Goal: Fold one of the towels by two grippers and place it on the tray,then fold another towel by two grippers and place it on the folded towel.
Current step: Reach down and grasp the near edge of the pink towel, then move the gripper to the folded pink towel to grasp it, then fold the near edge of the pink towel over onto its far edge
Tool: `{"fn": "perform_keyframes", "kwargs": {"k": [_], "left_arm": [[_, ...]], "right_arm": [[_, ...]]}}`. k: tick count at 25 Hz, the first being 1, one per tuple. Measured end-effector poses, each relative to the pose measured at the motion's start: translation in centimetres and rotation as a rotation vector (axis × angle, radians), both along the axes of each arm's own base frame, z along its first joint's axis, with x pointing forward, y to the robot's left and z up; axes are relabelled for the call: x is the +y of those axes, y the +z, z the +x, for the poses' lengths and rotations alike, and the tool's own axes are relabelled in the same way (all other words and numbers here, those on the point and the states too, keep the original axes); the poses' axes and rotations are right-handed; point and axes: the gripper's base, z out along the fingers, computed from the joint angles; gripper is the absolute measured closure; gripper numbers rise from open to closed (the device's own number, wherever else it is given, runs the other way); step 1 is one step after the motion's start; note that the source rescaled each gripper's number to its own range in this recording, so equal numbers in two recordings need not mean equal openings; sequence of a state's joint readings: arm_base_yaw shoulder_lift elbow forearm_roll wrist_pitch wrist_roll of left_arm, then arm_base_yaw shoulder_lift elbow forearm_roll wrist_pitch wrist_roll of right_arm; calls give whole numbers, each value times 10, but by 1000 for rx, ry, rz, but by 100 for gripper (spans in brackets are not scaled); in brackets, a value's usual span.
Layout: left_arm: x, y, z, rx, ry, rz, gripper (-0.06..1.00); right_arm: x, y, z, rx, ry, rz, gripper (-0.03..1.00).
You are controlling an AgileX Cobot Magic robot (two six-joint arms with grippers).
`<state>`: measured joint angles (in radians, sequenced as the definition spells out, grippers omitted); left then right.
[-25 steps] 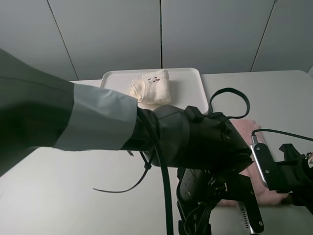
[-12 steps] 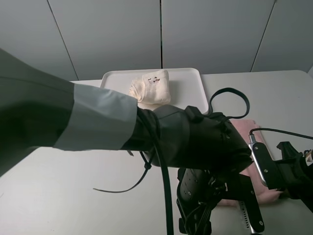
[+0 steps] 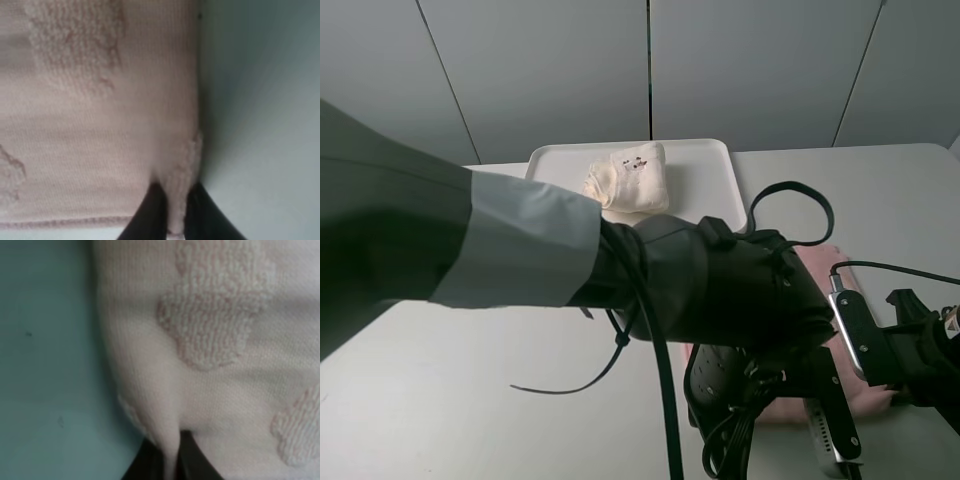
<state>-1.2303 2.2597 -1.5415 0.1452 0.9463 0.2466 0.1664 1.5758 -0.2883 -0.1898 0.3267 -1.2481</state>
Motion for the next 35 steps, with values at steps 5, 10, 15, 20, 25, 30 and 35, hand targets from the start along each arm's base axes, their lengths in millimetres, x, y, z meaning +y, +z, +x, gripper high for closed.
{"fn": "perform_keyframes", "kwargs": {"k": [5, 10, 15, 20, 25, 30, 35], "left_arm": [[1, 0, 2, -23, -12, 7, 94], [1, 0, 3, -35, -19, 11, 94], [1, 3, 3, -39, -20, 5, 94], [1, 23, 2, -32, -4, -35, 94], [3, 34, -1, -15, 33, -37, 94], [5, 59, -1, -33, 86, -89, 94], [6, 75, 1, -75, 153, -136, 94]], "right_arm": [[0, 0, 0, 0, -2, 0, 96], [1, 4, 0, -27, -29, 15, 97], [-1, 14, -10, -7, -66, 13, 97], [3, 31, -18, -47, -126, 79, 97], [8, 46, -24, -88, -216, 173, 97], [10, 57, -29, -125, -324, 229, 97], [10, 67, -32, -184, -473, 283, 97]]}}
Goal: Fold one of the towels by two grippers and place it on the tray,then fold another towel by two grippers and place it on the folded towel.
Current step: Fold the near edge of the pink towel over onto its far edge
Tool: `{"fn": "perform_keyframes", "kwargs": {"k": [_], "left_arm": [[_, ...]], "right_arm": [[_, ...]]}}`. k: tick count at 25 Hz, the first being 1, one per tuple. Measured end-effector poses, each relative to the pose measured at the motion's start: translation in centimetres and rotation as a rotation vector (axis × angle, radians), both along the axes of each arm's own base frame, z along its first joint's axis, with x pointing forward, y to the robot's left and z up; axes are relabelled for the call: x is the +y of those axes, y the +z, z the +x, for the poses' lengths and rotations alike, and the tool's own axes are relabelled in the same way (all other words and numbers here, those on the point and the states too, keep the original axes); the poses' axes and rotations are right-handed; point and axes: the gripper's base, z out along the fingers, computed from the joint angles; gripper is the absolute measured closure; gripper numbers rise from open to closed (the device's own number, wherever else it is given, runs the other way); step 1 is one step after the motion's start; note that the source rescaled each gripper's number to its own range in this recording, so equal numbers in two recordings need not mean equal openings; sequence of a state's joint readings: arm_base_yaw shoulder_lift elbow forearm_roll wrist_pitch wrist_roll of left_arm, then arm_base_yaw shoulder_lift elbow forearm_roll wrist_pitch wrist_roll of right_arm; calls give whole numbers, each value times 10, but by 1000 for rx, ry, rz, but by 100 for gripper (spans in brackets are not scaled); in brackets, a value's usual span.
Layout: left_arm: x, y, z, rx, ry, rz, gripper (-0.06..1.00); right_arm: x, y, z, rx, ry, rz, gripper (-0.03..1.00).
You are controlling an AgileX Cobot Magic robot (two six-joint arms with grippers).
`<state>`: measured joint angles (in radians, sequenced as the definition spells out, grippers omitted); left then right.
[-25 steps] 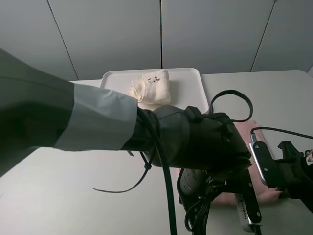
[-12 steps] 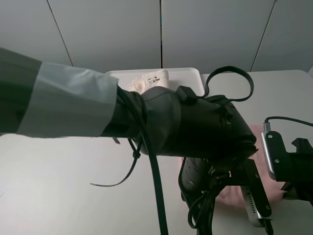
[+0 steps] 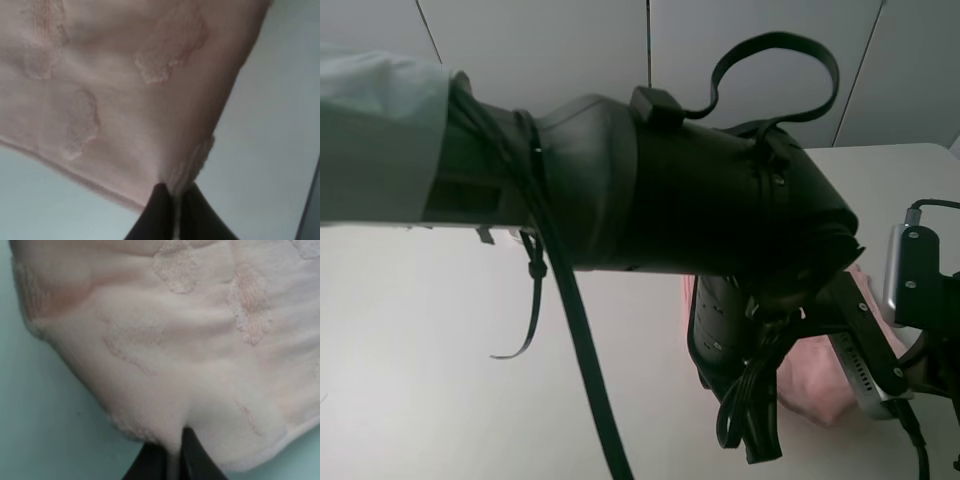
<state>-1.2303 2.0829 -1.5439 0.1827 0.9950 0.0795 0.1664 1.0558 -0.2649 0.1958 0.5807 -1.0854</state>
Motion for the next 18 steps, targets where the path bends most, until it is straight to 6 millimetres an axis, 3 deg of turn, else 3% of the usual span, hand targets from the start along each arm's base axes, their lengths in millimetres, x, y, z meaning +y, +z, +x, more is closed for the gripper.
{"fn": "perform_keyframes", "kwargs": {"k": [7, 12, 18], "left_arm": [[2, 4, 8, -91, 93, -8, 94], [5, 5, 19, -115, 164, -23, 94], [8, 6, 31, -149, 177, -37, 94]], "right_arm": [[-3, 8, 2, -45, -241, 51, 97], [-6, 22, 15, -99, -415, 77, 97], [-7, 24, 17, -110, -516, 115, 97]]}}
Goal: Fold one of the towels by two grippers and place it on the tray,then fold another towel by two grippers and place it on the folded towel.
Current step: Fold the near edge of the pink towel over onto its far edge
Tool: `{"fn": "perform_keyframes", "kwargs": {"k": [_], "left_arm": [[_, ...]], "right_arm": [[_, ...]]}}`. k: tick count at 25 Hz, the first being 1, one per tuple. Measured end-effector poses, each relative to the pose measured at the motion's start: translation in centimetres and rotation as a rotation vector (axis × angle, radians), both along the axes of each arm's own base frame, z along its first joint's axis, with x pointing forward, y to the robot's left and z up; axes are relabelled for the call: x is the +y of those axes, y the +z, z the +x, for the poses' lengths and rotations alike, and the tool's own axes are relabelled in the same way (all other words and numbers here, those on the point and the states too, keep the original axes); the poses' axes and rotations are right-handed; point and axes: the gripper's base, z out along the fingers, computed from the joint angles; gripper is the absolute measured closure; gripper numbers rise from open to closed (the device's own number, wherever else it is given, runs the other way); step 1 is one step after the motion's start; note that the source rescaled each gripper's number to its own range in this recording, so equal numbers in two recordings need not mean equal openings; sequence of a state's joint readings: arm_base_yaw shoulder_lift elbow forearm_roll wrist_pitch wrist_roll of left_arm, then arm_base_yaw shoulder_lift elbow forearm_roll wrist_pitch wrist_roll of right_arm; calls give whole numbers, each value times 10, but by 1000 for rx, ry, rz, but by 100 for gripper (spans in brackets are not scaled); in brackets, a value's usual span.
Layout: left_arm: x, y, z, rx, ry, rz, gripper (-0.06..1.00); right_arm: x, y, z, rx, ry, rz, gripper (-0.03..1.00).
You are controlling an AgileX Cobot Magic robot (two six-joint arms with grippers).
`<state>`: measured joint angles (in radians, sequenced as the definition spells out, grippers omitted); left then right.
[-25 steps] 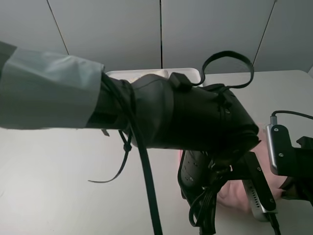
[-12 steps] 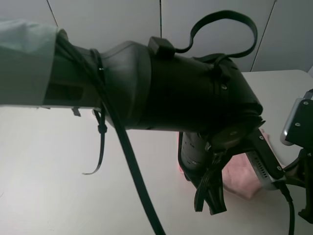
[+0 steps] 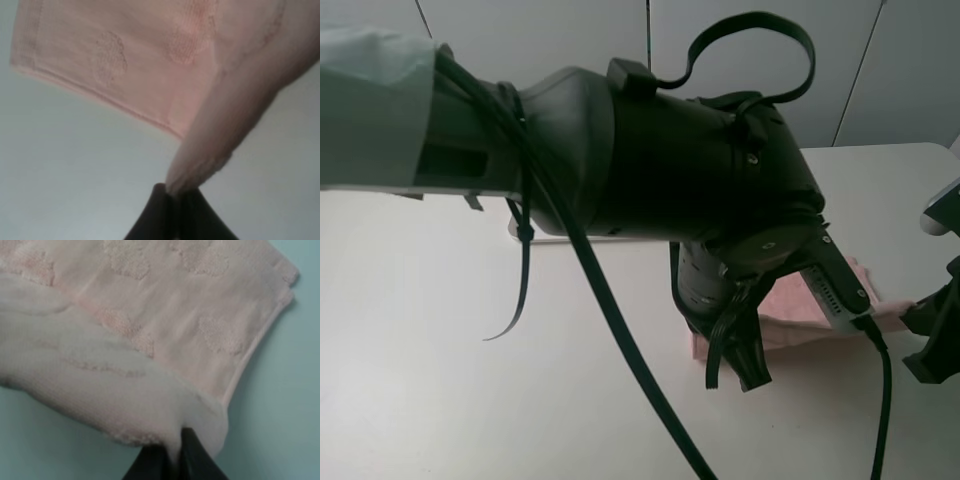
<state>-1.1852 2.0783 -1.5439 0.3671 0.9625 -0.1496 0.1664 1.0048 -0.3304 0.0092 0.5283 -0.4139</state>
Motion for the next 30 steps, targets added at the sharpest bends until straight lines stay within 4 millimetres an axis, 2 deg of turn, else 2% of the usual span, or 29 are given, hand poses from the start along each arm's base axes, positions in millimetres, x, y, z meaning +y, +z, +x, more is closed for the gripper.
{"fn": "perform_keyframes", "kwargs": {"k": [10, 20, 30], "left_arm": [[-3, 1, 6, -28, 2, -58, 94], [-3, 5, 16, -115, 43, -87, 94], [15, 6, 57, -128, 169, -153, 94]], "right_arm": [[2, -2, 10, -34, -131, 73, 97], [6, -3, 35, -78, -241, 145, 97], [8, -11, 50, -121, -276, 181, 97]]}}
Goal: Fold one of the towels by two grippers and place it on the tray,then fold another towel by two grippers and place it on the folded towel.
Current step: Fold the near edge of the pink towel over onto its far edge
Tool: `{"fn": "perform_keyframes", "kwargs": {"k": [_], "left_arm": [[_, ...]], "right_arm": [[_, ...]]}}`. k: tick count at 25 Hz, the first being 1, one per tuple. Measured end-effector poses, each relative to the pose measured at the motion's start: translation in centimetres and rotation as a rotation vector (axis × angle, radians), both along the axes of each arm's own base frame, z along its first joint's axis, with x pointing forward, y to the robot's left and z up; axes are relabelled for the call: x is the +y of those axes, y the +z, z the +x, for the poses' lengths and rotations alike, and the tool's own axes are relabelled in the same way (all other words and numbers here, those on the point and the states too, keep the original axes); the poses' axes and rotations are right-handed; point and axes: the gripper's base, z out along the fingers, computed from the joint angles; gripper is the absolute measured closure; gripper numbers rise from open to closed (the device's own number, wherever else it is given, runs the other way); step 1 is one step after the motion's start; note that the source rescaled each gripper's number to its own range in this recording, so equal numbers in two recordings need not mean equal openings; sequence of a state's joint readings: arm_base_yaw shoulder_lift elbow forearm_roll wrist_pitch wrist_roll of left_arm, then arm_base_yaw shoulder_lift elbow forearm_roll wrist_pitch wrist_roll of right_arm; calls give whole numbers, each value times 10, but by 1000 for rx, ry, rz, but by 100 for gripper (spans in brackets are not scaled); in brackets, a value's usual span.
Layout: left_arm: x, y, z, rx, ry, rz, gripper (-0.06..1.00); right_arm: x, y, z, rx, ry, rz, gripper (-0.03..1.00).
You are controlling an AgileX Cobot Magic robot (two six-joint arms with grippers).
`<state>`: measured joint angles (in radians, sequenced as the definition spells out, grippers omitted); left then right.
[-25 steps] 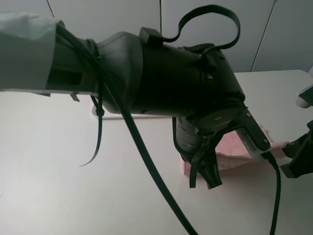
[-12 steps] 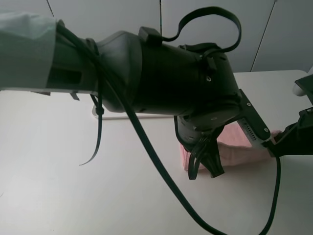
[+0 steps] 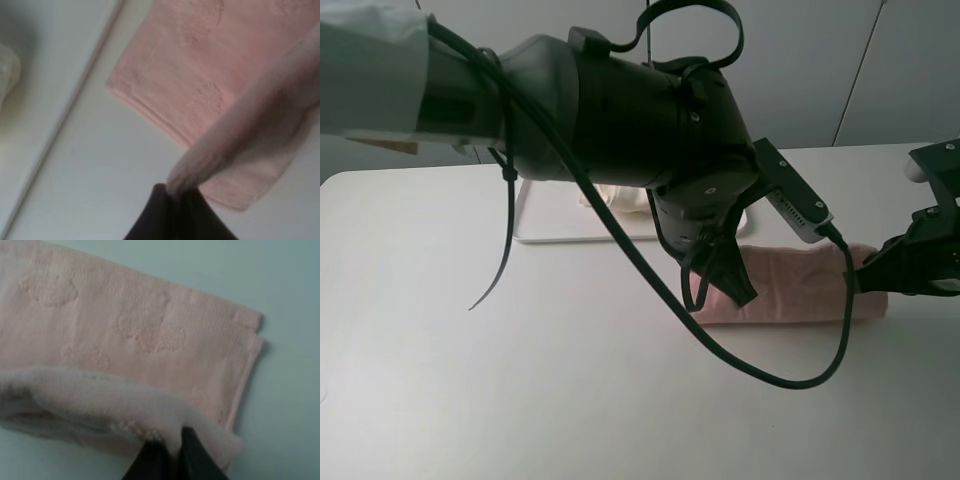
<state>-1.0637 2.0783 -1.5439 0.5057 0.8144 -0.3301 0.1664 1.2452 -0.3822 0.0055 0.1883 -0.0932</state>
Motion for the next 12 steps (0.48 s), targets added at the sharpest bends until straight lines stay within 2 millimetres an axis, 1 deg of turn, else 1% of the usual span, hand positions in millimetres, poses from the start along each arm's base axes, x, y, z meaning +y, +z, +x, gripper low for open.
{"fn": "perform_keyframes", "kwargs": {"k": [1, 7, 12], "left_arm": [[1, 0, 3, -2, 4, -8, 94], [0, -2, 6, 0, 1, -37, 94], [-3, -16, 7, 11, -7, -14, 94]], "right_arm": [[0, 0, 2, -12, -4, 5, 97], [2, -8, 10, -26, -25, 22, 97], [2, -13, 17, -64, -29, 30, 97]]}}
